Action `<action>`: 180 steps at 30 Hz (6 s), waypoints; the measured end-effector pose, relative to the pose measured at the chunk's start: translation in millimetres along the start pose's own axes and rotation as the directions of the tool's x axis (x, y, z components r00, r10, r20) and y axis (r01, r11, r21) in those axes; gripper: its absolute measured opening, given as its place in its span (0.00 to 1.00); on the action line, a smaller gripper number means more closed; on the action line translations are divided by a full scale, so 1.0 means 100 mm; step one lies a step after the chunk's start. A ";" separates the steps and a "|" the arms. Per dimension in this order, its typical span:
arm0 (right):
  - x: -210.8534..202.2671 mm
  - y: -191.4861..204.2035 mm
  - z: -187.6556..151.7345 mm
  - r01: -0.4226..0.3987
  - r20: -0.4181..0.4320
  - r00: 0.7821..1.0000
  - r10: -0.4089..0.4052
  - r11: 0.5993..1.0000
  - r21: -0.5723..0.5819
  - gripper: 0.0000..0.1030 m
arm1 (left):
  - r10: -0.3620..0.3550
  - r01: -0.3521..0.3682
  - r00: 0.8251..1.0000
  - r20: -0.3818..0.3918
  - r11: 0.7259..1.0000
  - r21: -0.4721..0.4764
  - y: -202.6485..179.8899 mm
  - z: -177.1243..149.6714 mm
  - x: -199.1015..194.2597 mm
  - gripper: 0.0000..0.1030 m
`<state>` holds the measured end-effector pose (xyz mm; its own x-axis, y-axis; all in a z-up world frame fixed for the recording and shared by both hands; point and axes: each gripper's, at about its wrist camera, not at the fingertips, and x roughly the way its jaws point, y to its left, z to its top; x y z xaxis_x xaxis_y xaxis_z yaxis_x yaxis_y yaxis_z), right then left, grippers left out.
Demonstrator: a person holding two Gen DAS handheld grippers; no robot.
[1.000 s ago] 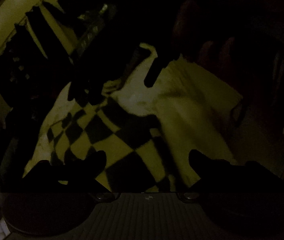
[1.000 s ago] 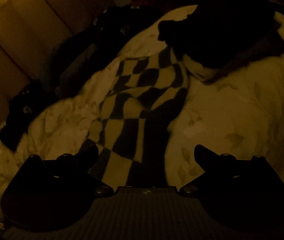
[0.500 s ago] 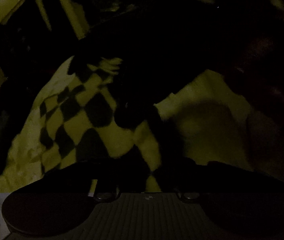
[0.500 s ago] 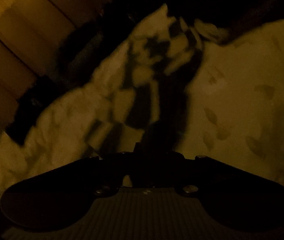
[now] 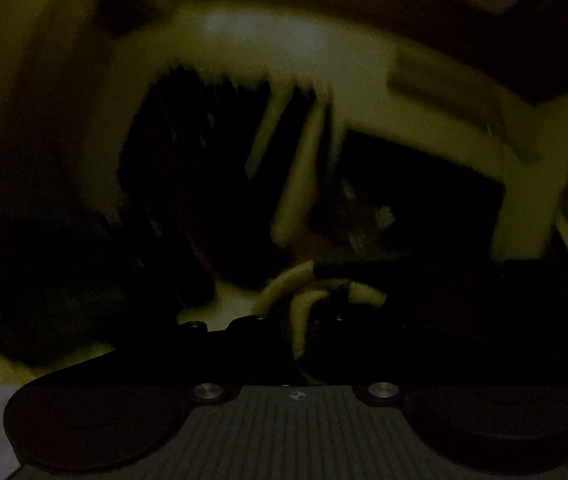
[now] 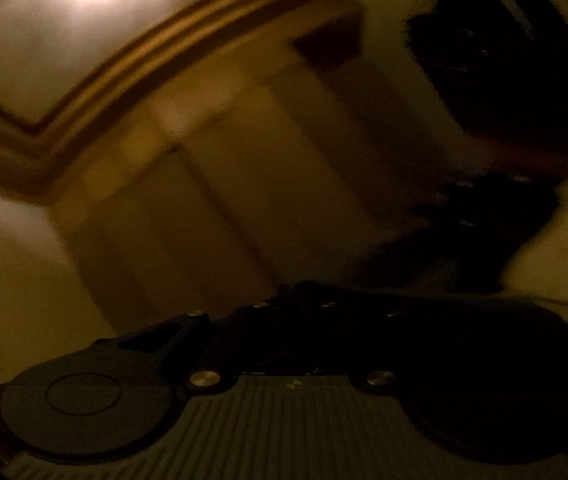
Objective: Fold large clothes
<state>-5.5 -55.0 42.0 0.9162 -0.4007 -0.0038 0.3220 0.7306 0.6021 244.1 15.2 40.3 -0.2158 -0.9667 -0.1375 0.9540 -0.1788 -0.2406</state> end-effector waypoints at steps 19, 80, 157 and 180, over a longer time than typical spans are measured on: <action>0.74 -1.48 -1.51 0.573 -0.232 0.738 -0.634 0.770 -0.281 0.86 | 0.479 -0.587 0.731 -0.486 0.804 -0.090 1.88 -1.62 0.11 1.00; -0.27 -0.55 -0.30 0.736 0.434 0.646 -0.629 0.663 -0.136 0.26 | 0.321 -0.339 0.924 -0.209 0.939 -0.058 0.54 -0.88 0.84 1.00; -0.44 -0.08 -0.82 0.761 0.113 0.617 -0.779 0.554 -0.338 0.08 | 0.385 -0.404 0.876 -0.292 0.915 -0.005 2.17 -0.98 -0.16 0.64; -1.26 -1.36 -1.05 0.799 -0.104 0.601 -0.792 0.597 0.073 0.73 | 0.069 -0.060 0.804 -0.591 0.998 0.035 1.14 -1.75 -0.25 1.00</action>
<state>-139.4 -45.8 -123.7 0.3207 -0.7624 -0.5620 0.9068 0.0756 0.4148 322.2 51.0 -152.4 -0.2301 -0.6811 -0.6951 0.9720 -0.1266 -0.1977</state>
